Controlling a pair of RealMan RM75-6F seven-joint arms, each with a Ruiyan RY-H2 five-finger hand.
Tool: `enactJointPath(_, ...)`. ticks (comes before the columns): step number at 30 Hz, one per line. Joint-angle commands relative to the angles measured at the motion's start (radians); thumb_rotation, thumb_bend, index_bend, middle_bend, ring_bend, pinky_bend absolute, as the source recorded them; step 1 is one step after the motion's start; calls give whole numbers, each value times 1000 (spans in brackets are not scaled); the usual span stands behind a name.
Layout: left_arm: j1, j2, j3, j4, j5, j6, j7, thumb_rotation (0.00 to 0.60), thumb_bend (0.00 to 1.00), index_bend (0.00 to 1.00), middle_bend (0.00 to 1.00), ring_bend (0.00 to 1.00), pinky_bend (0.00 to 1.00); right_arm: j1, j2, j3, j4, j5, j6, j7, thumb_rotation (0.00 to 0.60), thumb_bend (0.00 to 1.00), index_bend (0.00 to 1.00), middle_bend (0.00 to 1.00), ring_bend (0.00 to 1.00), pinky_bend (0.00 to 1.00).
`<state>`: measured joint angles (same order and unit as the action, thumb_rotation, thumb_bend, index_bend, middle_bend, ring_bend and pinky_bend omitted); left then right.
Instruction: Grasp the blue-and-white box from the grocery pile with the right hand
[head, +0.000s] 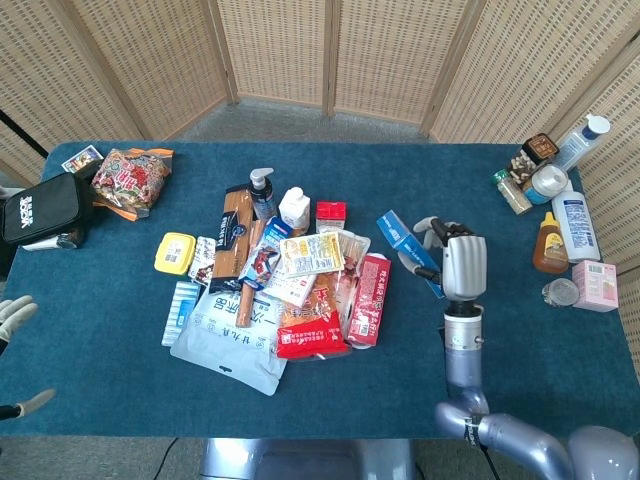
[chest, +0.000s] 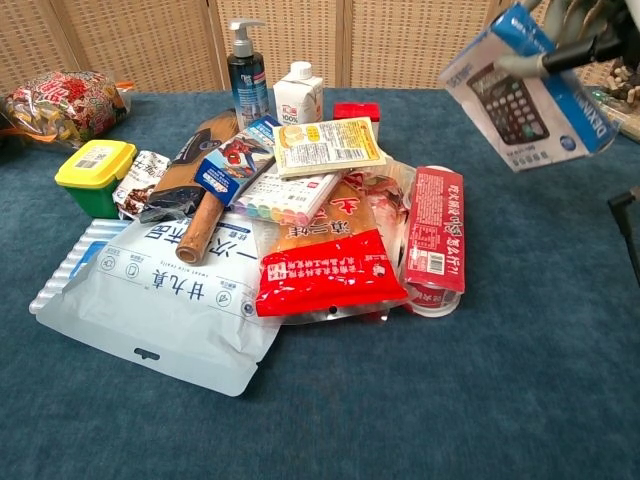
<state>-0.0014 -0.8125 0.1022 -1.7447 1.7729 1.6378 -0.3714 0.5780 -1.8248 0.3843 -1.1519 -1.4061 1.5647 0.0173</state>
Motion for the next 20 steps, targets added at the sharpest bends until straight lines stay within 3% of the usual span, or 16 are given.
enactJointPath(1,0,1,0,1,0,1,-4,600,0,0,0,0,0,10,61,27,-104,-16,12,-73,600,94,501,764,638,628)
enactJointPath(12,-6,3,6,6,13,-2,-14,600,0,0,0,0,0,54,183,114,-404,-13,-3,-264,600,94,505,768,647,640)
enactJointPath(20,-4,3,9,11,18,6,-19,600,0,0,0,0,0,75,202,127,-475,0,-11,-333,600,94,504,768,648,640)
